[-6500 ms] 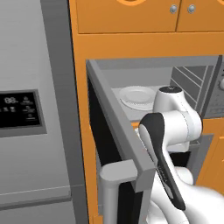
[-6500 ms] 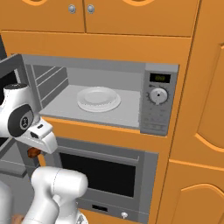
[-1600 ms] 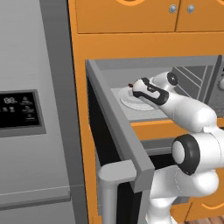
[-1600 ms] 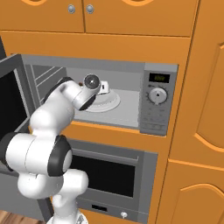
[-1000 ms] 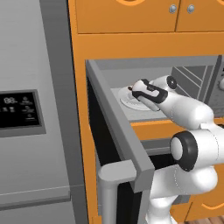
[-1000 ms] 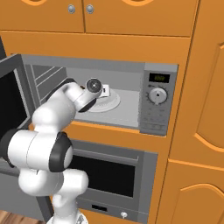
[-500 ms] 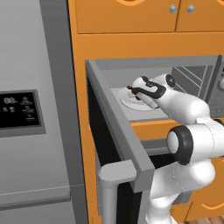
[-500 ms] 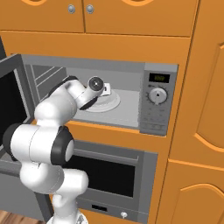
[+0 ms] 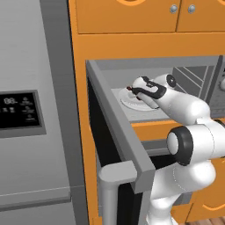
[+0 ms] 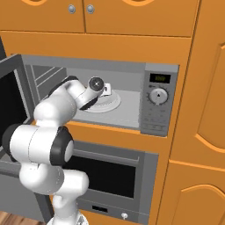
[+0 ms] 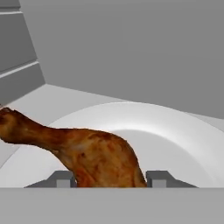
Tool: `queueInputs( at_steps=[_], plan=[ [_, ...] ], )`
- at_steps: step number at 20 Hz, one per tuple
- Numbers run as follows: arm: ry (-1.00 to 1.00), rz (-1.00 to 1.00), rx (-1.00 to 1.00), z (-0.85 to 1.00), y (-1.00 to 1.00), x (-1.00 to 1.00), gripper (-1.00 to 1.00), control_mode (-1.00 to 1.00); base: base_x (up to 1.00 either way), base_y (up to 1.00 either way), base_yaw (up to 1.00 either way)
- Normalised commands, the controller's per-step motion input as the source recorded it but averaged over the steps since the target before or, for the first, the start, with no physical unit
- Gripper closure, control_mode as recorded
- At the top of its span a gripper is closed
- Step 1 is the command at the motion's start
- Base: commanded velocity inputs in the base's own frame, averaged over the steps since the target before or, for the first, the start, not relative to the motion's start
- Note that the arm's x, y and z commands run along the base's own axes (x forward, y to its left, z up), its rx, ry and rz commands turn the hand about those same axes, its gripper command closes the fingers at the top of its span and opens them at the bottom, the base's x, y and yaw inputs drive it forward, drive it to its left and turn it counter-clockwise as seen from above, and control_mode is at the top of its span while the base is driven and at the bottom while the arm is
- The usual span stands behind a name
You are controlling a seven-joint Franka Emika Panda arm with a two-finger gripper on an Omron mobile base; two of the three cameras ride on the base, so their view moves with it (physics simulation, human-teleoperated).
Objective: Pick the chicken drumstick from the counter and place it in the microwave.
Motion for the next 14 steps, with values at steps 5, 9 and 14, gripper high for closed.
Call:
queueInputs(
  at_steps=[5, 9, 14],
  plan=[
    [0.0, 0.0, 0.0, 0.0, 0.0, -0.13, -1.0, -1.0, 0.0, 0.0, 0.0],
    [0.0, 0.0, 0.0, 0.0, 0.0, -0.3, -1.0, -1.0, 0.0, 0.0, 0.0],
    [0.0, 0.0, 0.0, 0.06, -0.01, -0.95, -1.0, -1.0, 0.0, 0.0, 0.0]
  ],
)
